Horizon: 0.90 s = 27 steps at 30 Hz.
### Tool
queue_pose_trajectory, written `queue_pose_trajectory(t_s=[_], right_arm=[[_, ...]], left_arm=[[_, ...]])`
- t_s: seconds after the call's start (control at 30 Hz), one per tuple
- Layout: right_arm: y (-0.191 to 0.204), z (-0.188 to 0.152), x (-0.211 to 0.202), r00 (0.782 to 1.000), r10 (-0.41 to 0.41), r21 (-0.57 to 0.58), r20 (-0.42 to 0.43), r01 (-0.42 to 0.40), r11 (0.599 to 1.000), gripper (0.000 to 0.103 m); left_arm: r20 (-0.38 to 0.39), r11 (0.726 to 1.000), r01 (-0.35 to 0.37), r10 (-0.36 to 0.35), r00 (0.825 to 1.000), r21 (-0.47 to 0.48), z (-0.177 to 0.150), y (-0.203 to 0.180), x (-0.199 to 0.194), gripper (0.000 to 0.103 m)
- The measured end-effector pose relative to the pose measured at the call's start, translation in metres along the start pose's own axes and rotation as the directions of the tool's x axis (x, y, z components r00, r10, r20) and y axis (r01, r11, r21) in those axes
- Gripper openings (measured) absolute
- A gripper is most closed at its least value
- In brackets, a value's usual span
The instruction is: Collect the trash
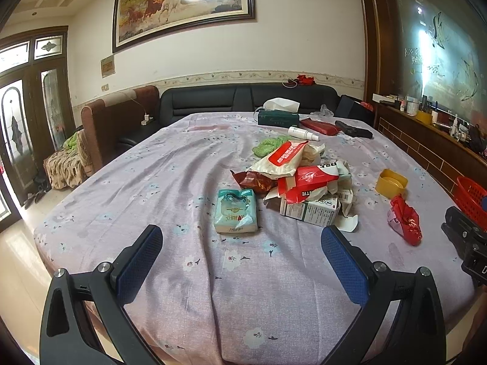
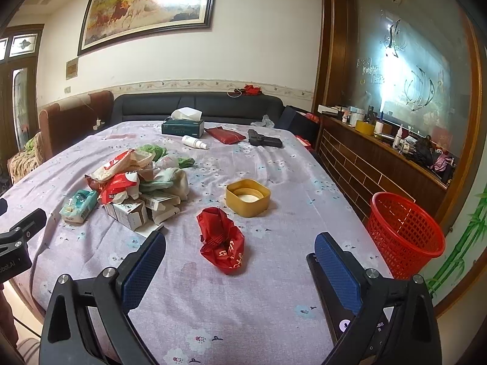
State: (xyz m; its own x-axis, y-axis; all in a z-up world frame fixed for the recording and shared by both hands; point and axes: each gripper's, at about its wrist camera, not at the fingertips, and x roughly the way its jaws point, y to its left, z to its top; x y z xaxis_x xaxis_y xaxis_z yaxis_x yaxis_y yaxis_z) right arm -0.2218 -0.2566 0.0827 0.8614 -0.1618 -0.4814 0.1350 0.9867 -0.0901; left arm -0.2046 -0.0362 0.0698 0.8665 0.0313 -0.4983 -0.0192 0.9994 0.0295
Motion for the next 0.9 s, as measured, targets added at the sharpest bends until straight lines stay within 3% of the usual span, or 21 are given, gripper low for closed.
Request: queue_pose_trajectory(t_s=[0.6,0.9], right_arm=[[0.0,-0.001,0.001,1.0,0.005,0.0,-0.009,-0.005,1.0,0.099],[-0.003,-0.002,0.007,0.997,0.059,0.024,-0.044,-0.058,0.998,0.091]], left_arm=[[-0.018,1.0,0.0,0.0,1.0,-0.007,-0.004,0.003,0.007,0.103],[-0.073,0.998,0.003,-0.008,0.997,-0.057,-0.001,0.024,0.022,0.103]])
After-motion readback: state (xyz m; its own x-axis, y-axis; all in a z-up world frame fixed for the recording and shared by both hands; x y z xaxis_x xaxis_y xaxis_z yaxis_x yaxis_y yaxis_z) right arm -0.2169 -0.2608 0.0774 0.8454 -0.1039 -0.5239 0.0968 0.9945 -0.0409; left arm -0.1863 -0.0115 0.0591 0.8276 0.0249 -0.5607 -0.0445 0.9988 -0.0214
